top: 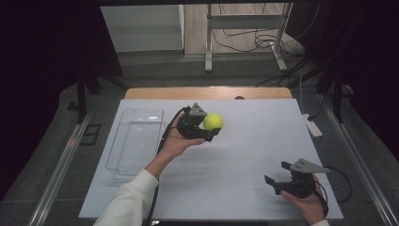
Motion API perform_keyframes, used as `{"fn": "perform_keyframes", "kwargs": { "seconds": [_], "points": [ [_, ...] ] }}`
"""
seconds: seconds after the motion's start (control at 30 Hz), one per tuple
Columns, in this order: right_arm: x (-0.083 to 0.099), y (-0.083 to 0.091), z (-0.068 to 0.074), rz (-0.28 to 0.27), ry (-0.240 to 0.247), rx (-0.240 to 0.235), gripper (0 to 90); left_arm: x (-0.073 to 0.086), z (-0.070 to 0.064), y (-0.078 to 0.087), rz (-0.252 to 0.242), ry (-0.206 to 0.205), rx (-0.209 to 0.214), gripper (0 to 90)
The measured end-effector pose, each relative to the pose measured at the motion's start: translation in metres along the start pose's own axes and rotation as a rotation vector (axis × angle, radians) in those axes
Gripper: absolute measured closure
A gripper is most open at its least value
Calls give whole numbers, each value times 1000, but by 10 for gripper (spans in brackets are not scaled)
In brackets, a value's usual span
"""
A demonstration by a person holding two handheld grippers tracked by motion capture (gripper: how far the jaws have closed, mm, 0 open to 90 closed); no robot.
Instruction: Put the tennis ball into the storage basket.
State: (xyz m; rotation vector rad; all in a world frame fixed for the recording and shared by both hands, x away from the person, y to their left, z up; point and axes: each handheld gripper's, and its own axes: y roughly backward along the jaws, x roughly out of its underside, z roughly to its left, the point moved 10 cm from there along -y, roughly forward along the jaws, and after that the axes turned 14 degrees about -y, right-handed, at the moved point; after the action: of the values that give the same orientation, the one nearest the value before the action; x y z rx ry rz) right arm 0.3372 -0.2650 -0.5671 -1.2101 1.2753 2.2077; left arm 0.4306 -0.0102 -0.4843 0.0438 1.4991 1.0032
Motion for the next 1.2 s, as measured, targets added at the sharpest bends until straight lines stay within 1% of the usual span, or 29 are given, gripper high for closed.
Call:
{"fn": "perform_keyframes", "kwargs": {
  "seconds": [0.2, 0.83, 0.93, 1.0, 1.2],
  "points": [
    [0, 0, 0, -1, 0, 0, 99, 2, 2, 4, -7, 5, -9, 277],
    [-1, 1, -2, -4, -1, 8, 99, 11, 16, 21, -20, 32, -45, 277],
    [-1, 1, -2, -3, -3, 9, 99, 14, 19, 27, -25, 41, -55, 277],
    [-1, 0, -2, -2, -3, 9, 99, 15, 20, 28, -26, 42, -57, 277],
    [-1, -1, 0, -3, 1, 4, 99, 19, 25, 37, -26, 50, -75, 277]
  ]
}}
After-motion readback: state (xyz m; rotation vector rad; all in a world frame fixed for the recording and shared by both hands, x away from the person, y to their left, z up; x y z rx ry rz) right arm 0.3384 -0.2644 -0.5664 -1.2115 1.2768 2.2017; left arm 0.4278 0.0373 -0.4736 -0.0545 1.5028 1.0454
